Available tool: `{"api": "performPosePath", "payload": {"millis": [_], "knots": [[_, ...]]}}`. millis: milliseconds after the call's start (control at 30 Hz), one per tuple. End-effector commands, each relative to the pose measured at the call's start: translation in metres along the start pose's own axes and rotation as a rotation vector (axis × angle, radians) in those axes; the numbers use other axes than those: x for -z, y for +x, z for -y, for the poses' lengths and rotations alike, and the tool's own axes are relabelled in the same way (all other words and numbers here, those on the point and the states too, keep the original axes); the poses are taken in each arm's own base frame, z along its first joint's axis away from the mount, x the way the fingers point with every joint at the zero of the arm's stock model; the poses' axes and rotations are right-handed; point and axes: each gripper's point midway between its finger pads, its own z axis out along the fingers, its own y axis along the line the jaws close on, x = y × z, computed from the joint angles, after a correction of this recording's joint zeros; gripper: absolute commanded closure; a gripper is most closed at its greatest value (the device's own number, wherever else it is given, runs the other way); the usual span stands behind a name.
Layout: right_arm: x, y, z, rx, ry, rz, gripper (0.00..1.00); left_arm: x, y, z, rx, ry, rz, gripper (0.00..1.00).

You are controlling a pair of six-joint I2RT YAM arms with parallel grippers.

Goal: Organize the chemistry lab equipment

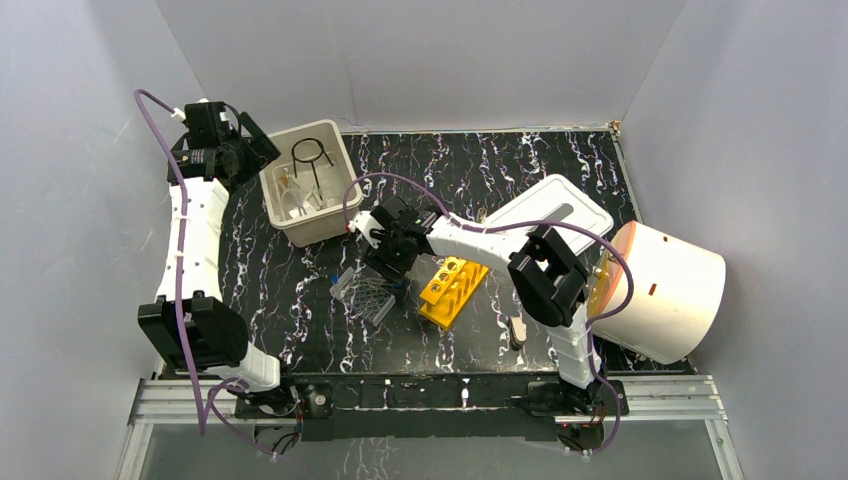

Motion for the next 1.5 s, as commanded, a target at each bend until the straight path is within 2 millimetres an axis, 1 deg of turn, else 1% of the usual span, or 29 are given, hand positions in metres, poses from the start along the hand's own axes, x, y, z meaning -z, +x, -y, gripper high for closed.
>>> {"api": "performPosePath", "payload": {"millis": [0,167,233,400,567,733,833,867,1000,1100,1233,1333,1467], "knots": [[-0.001,-0.012,-0.01,0.048,-0.037,0.015,0.32,0.008,-0.008,0.004,-0.014,0.013,0.029,0.1],[-0.014,-0.007,-0.009,0.059,-0.015,-0.014,0.34,0.006,-0.008,0.004,-0.017,0.011,0.025,0.1],[-0.017,-0.008,-0.007,0.063,-0.008,-0.017,0.39,0.006,-0.008,0.005,-0.016,0.015,0.024,0.1],[-0.025,-0.004,-0.005,0.071,-0.005,-0.032,0.55,0.006,-0.008,0.005,-0.018,0.016,0.023,0.1],[-0.029,0.001,-0.004,0.071,0.001,-0.047,0.62,0.007,-0.009,0.005,-0.019,0.017,0.027,0.1],[-0.027,0.003,0.002,0.073,0.036,-0.051,0.75,0.007,-0.007,0.007,-0.019,0.03,0.019,0.1],[-0.019,-0.003,0.005,0.075,0.061,-0.029,0.78,0.006,-0.004,0.011,-0.023,0.051,0.009,0.1],[-0.016,-0.005,0.009,0.076,0.088,-0.018,0.79,0.006,-0.003,0.013,-0.024,0.061,0.004,0.1],[-0.002,-0.009,0.016,0.068,0.133,0.026,0.82,0.004,0.009,0.031,-0.042,0.153,-0.043,0.1],[0.016,-0.021,0.023,0.045,0.185,0.106,0.83,0.006,0.022,0.048,-0.06,0.243,-0.082,0.1],[0.042,-0.036,0.031,-0.006,0.214,0.225,0.82,0.011,0.036,0.061,-0.055,0.337,-0.12,0.1],[0.054,-0.039,0.039,-0.063,0.216,0.272,0.82,0.016,0.05,0.072,-0.042,0.427,-0.162,0.1],[0.072,-0.054,0.041,-0.115,0.199,0.354,0.82,0.027,0.07,0.085,-0.01,0.551,-0.23,0.11]]}}
